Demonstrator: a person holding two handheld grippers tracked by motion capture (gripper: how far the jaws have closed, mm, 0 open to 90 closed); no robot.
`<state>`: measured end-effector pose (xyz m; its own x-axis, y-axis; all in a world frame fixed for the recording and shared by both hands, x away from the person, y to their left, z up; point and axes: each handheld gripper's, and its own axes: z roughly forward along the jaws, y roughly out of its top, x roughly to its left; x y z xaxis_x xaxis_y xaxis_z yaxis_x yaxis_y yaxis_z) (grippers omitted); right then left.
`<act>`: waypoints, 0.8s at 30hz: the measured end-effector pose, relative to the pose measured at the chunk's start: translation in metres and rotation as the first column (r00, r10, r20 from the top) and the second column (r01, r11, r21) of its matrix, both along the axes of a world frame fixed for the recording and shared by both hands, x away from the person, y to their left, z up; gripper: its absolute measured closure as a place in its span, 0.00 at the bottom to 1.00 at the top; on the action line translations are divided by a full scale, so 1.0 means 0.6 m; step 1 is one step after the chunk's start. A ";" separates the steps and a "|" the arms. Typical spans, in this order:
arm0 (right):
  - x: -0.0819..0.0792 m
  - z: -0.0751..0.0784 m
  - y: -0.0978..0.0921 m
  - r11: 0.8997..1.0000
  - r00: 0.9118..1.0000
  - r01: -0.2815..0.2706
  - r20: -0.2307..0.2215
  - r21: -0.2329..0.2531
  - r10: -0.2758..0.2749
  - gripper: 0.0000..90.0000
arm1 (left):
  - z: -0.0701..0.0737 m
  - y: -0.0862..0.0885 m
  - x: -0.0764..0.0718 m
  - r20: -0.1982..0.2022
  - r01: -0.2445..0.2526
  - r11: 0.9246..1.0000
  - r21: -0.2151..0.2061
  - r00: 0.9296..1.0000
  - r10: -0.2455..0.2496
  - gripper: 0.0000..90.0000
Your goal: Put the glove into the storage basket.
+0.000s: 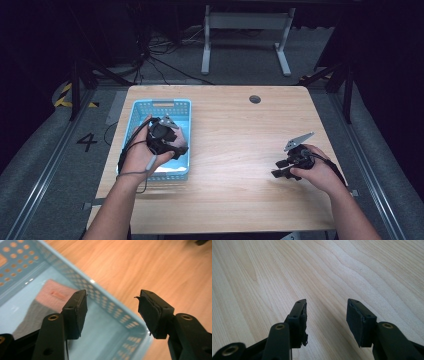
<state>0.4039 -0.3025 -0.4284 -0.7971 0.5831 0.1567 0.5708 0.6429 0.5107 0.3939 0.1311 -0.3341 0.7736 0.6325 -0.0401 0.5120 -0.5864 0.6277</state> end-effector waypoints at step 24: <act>0.000 -0.003 -0.012 1.000 1.000 0.019 -0.006 0.004 -0.019 0.57 | -0.051 -0.145 -0.062 -0.017 0.116 0.993 -0.038 0.993 -0.117 0.43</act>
